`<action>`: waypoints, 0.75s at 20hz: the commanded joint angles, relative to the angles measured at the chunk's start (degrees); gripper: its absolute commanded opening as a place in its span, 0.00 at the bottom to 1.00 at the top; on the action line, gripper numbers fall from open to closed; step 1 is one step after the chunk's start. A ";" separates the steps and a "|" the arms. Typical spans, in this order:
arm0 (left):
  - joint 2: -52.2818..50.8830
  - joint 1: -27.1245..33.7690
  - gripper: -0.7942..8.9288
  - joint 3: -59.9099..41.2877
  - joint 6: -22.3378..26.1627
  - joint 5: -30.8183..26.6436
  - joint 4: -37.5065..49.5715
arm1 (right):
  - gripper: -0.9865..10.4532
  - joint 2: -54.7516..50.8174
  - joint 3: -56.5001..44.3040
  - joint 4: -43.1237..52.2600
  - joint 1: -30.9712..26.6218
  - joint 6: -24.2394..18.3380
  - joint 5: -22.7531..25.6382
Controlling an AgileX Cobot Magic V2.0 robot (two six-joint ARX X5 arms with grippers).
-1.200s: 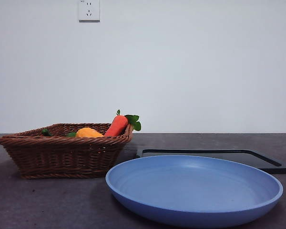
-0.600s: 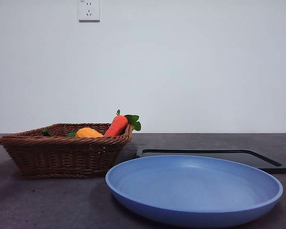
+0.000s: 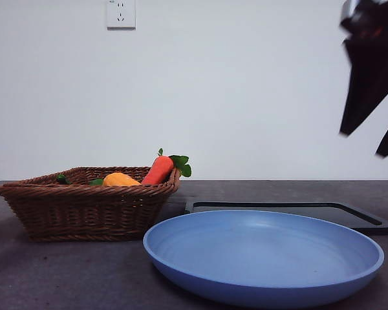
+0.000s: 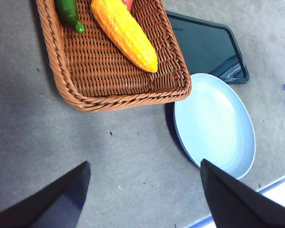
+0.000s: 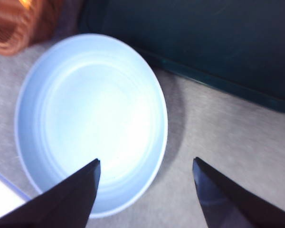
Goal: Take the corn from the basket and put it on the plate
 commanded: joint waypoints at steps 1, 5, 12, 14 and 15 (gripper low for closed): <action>0.28 -0.11 0.47 1.18 0.07 0.26 0.52 | 0.36 4.35 0.96 2.01 1.25 0.17 0.00; 0.28 -0.11 0.47 1.18 0.07 0.26 0.52 | 0.36 11.10 0.96 5.42 3.61 -0.37 1.20; 0.31 -0.11 0.47 1.18 0.09 0.26 0.55 | 0.34 19.56 0.94 9.66 5.62 -1.11 1.88; 0.31 -0.11 0.47 1.18 0.09 0.26 0.55 | 0.27 20.94 0.94 9.94 5.99 -1.11 1.88; 0.31 -0.11 0.47 1.18 0.09 0.24 0.57 | 0.21 21.29 0.94 9.94 5.97 -1.11 1.90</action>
